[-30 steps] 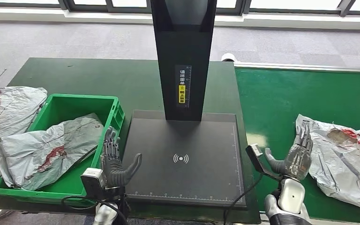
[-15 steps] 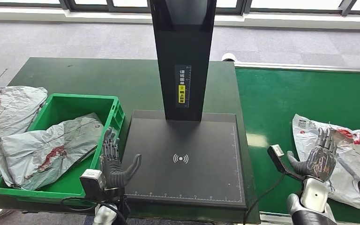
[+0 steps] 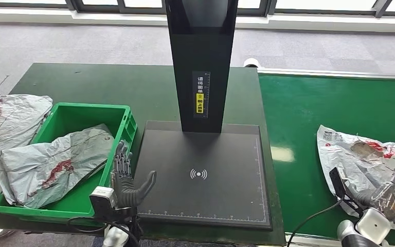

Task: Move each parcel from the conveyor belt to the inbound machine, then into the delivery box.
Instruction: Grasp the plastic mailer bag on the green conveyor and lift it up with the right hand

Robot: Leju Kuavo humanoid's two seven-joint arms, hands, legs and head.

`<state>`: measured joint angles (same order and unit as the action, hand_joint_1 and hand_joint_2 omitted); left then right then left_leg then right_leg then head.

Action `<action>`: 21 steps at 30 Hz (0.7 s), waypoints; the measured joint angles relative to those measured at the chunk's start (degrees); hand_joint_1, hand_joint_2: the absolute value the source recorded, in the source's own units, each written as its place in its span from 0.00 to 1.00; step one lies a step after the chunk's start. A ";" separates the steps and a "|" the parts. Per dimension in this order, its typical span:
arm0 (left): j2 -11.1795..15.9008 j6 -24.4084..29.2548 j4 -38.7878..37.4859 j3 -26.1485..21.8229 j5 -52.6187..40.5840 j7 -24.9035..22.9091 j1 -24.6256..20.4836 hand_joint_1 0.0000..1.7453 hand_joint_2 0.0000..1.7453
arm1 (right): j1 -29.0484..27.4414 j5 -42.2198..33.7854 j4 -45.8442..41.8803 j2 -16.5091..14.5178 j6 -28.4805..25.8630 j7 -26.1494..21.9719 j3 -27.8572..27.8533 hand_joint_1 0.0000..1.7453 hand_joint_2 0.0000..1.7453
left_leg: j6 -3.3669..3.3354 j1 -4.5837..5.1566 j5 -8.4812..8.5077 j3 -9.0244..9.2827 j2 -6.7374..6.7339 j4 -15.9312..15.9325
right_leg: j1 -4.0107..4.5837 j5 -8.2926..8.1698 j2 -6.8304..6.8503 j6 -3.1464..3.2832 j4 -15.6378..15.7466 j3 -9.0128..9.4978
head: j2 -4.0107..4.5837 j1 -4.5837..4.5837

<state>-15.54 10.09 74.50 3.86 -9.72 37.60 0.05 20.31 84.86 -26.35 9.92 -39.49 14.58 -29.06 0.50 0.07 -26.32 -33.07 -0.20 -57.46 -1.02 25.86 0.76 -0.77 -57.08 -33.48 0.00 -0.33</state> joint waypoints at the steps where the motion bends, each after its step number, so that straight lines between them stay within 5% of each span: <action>1: 0.02 0.03 -0.11 -0.01 -0.12 0.01 0.00 0.00 1.00 | 0.54 0.02 1.24 0.50 0.43 0.99 -0.52 0.00 1.00 | -0.01 0.00 0.01 0.00 0.00 0.00 | 0.00 0.00 0.01 0.00 0.00 0.01 | 0.00 0.00; 21: 0.07 -0.32 -2.19 -0.01 -3.17 0.01 -0.06 0.00 1.00 | 3.83 -4.83 8.69 2.52 12.95 -7.74 -11.99 0.00 1.00 | -0.03 0.00 0.02 -0.02 -0.01 0.01 | 0.00 0.00 0.01 0.00 -0.01 0.01 | 0.00 0.00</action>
<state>-15.47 9.77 72.31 3.85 -12.88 37.60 -0.01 24.15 80.03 -17.67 12.44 -26.55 6.84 -41.05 0.47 0.07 -26.30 -33.09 -0.20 -57.46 -1.01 25.86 0.77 -0.78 -57.09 -33.47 0.00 -0.33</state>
